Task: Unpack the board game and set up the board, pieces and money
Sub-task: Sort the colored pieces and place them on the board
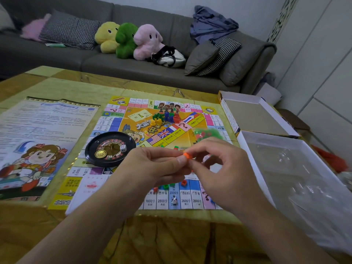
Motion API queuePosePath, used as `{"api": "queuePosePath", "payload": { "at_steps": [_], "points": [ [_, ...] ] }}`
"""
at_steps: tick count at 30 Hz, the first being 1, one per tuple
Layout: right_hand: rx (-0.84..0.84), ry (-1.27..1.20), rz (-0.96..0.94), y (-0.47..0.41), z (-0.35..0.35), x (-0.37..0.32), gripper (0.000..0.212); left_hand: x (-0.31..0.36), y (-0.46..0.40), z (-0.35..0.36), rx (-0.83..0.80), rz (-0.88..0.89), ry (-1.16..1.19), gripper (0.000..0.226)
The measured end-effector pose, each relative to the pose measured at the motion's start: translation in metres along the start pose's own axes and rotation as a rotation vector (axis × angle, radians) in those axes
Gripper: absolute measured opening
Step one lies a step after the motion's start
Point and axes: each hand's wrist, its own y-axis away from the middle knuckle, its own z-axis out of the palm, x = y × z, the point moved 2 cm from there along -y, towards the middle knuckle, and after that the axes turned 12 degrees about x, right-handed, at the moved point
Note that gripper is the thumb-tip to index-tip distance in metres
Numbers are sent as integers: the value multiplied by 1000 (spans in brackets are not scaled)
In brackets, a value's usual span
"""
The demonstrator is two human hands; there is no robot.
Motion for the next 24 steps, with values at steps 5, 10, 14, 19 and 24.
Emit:
{"api": "queuePosePath", "payload": {
  "at_steps": [5,10,14,19,24],
  "points": [
    [-2,78,-121,2,-1,-1,13,1,-1,-1,10,0,2,32],
    [-9,113,-157,4,2,-1,13,1,0,-2,21,1,-39,33],
    [23,23,-112,2,4,1,14,1,2,-3,13,10,-16,26],
    [10,30,-143,5,7,-2,16,2,2,-4,35,13,-31,24],
    [29,70,-118,4,7,-7,25,7,3,-5,116,83,-63,21]
  ]
}}
